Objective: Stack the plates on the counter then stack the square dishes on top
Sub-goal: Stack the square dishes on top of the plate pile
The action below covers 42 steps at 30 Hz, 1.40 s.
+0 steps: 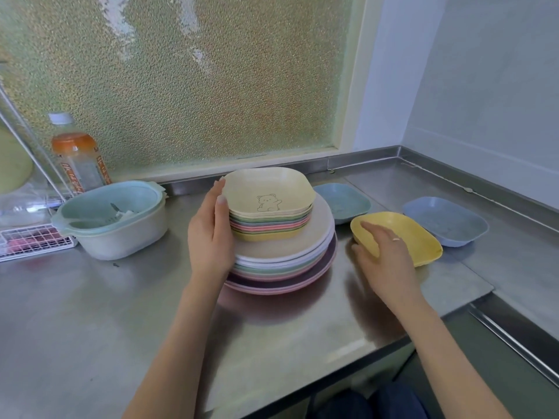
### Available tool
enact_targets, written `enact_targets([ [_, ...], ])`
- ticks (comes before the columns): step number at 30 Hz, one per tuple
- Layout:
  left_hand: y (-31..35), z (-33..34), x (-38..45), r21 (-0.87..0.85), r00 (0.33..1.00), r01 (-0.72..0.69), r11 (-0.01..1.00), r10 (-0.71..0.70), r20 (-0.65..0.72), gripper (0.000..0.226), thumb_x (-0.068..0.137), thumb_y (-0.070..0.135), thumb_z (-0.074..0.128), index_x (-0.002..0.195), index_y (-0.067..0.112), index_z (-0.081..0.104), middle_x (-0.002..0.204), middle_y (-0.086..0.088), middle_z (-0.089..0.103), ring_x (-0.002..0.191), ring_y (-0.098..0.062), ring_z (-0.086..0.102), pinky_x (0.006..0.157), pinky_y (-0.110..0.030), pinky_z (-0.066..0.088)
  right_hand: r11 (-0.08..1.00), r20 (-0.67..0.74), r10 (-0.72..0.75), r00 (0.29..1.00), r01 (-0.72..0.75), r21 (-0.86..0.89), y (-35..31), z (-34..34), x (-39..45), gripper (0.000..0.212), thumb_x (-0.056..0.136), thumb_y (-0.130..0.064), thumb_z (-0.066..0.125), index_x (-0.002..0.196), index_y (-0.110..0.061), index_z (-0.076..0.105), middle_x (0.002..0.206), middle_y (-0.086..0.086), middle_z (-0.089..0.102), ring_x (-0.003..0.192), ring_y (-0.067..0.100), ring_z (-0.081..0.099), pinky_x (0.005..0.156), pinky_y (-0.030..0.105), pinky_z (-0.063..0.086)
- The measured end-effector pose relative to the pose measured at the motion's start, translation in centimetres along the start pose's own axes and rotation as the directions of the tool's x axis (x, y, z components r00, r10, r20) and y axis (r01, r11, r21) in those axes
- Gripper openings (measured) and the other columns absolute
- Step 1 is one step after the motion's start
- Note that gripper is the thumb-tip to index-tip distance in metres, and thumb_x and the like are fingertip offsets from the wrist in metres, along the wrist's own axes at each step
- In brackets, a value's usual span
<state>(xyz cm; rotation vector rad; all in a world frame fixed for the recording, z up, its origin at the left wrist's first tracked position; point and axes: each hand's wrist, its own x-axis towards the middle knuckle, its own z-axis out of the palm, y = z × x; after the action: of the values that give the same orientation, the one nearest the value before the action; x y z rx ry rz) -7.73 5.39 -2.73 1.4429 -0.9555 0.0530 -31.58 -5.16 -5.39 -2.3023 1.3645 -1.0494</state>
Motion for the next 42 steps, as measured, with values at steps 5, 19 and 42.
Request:
enact_targets([
  [5,0.0,-0.1,-0.1,-0.006,1.000,-0.011,1.000,0.011,0.008,0.046,0.098,0.035,0.031,0.134,0.016,0.051,0.134,0.006,0.056,0.123,0.001,0.046,0.096,-0.005,0.032,0.955,0.034,0.061,0.998,-0.048,-0.291,0.8,0.5,-0.3,0.033,0.088,-0.013,0.056,0.119,-0.021,0.062,0.104,0.010,0.070,0.097,0.032,0.059,0.080,0.038,0.041],
  [19,-0.5,0.1,-0.2,0.026,0.999,-0.027,0.999,0.027,0.035,0.052,0.094,0.033,0.036,0.139,0.008,0.044,0.083,0.034,0.044,0.083,0.033,0.043,0.074,0.007,0.029,0.930,-0.380,-0.224,0.898,0.314,0.193,-4.4,-2.3,0.8,0.022,0.081,-0.001,0.058,0.098,-0.008,0.072,0.086,0.000,0.068,0.079,0.017,0.058,0.075,0.018,0.039],
  [42,-0.3,-0.1,-0.2,-0.032,0.994,-0.107,0.994,0.107,0.026,0.054,0.094,0.045,0.031,0.136,0.015,0.049,0.114,0.030,0.053,0.104,0.024,0.044,0.085,-0.004,0.033,0.798,-0.045,-0.550,0.834,0.541,0.267,-11.7,2.0,3.7,0.021,0.082,-0.010,0.054,0.093,-0.014,0.072,0.091,-0.002,0.073,0.084,0.024,0.059,0.079,0.044,0.048],
])
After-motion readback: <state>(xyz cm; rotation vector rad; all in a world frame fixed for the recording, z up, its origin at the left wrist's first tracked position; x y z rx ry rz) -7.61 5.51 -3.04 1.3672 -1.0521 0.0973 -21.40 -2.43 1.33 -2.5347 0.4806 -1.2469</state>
